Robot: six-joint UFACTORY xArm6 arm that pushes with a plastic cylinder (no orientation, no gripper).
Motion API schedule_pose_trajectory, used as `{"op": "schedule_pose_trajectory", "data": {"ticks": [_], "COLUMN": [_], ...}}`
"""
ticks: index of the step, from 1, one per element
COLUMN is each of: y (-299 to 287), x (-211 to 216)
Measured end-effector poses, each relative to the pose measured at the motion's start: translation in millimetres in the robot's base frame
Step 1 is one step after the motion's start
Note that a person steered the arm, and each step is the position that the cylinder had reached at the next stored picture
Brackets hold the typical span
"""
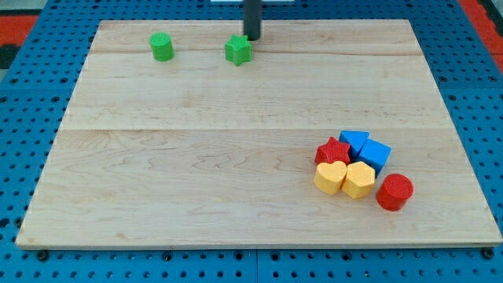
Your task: Push the green star towards right
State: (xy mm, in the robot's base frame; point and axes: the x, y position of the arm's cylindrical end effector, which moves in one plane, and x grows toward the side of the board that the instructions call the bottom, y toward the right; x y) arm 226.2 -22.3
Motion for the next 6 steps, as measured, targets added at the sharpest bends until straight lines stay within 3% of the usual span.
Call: {"op": "schedule_pose_trajectory", "data": {"ticks": [1, 2, 3, 4, 5, 6], "y": [-36.8, 8.1, 45.3, 11.8, 47.8, 104.1], "x": [26.1, 76.0, 63.7, 30.9, 36.6, 85.3]}}
